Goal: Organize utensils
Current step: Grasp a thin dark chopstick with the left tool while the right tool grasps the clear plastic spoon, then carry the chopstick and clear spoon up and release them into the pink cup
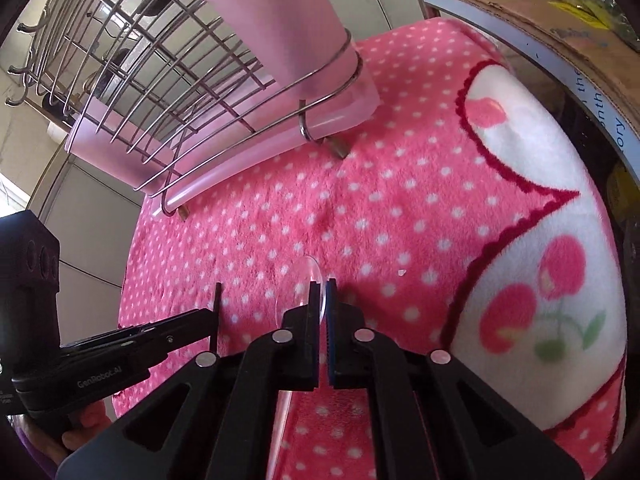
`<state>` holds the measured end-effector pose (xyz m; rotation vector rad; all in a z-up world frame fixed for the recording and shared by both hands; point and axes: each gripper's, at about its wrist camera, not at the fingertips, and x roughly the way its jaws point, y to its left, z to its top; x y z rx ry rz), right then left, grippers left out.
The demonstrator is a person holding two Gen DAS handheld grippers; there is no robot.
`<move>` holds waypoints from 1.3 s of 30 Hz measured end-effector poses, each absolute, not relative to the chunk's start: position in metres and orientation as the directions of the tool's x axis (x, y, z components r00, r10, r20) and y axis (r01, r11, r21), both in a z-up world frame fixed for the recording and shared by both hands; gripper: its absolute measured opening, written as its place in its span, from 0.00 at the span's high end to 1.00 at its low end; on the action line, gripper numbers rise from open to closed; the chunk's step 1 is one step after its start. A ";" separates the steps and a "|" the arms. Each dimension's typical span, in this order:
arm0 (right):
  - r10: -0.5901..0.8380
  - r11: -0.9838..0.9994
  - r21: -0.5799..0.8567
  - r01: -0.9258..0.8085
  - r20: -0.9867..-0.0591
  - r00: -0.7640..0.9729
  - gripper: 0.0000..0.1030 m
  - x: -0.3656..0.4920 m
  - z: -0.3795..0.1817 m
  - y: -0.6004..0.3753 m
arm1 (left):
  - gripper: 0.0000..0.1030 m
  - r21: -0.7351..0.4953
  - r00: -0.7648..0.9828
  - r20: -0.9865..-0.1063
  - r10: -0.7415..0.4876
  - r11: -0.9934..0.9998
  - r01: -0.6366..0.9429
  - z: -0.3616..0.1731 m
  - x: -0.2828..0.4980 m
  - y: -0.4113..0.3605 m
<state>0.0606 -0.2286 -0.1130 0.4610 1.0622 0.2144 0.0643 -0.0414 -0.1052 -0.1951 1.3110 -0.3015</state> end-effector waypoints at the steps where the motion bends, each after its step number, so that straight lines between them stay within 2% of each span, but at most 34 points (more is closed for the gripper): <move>1: 0.386 0.885 0.462 0.049 -0.790 0.476 0.97 0.061 -0.113 -0.228 | 0.87 -0.303 0.220 -0.922 -0.319 0.947 0.107 -0.107 0.066 -0.043; 8: 0.406 0.881 0.471 0.043 -0.800 0.443 0.97 0.065 -0.114 -0.227 | 0.87 -0.245 0.204 -0.941 -0.271 0.959 0.145 -0.111 0.075 -0.060; 11: 0.440 0.865 0.500 0.041 -0.796 0.415 0.96 0.069 -0.117 -0.231 | 0.93 -0.208 0.211 -0.947 -0.241 0.964 0.167 -0.111 0.079 -0.068; 16: 0.500 0.827 0.560 0.048 -0.772 0.392 0.96 0.073 -0.122 -0.239 | 0.96 -0.252 0.222 -0.934 -0.281 0.956 0.150 -0.111 0.081 -0.062; 27: 0.446 0.857 0.515 0.004 -0.746 0.494 0.97 0.058 -0.099 -0.242 | 0.96 -0.378 0.361 -0.843 -0.400 0.916 0.133 -0.072 0.066 -0.017; 39: 0.371 0.895 0.441 -0.071 -0.645 0.668 0.98 0.034 -0.048 -0.236 | 0.96 -0.394 0.591 -0.704 -0.394 0.909 0.137 -0.010 0.034 0.023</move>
